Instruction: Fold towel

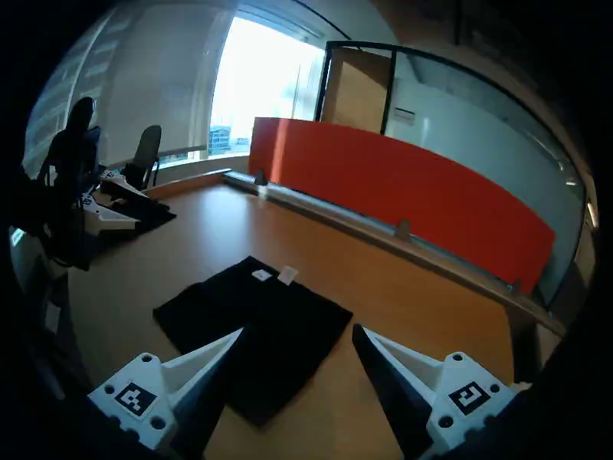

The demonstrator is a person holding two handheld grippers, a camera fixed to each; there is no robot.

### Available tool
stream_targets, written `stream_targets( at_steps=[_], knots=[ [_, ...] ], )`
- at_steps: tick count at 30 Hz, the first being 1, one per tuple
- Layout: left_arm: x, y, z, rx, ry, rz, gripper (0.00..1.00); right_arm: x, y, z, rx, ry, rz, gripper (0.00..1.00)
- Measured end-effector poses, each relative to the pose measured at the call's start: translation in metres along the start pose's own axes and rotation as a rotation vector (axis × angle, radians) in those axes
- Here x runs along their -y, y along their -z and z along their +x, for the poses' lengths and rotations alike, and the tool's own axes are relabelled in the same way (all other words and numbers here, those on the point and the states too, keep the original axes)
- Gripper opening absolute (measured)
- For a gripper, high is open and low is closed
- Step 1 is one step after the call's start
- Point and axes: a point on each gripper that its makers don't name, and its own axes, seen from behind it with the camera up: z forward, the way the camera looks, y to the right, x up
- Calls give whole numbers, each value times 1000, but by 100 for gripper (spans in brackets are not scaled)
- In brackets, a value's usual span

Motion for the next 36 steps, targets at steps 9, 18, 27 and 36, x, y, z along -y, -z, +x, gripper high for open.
stream_targets(
  at_steps=[9, 18, 27, 36],
  knots=[
    [-16, -18, -38, 69, -33, -38, 90, 12, -18, -40, 61, 10, 38, 100],
    [-30, -34, -75, 143, -47, -78, 90, 26, -34, -82, 129, 17, 68, 100],
    [-48, -48, -112, 223, -72, -132, 90, 39, -43, -119, 200, 8, 106, 100],
    [-57, -57, -144, 299, -90, -166, 90, 49, -46, -152, 271, 18, 145, 100]
  ],
)
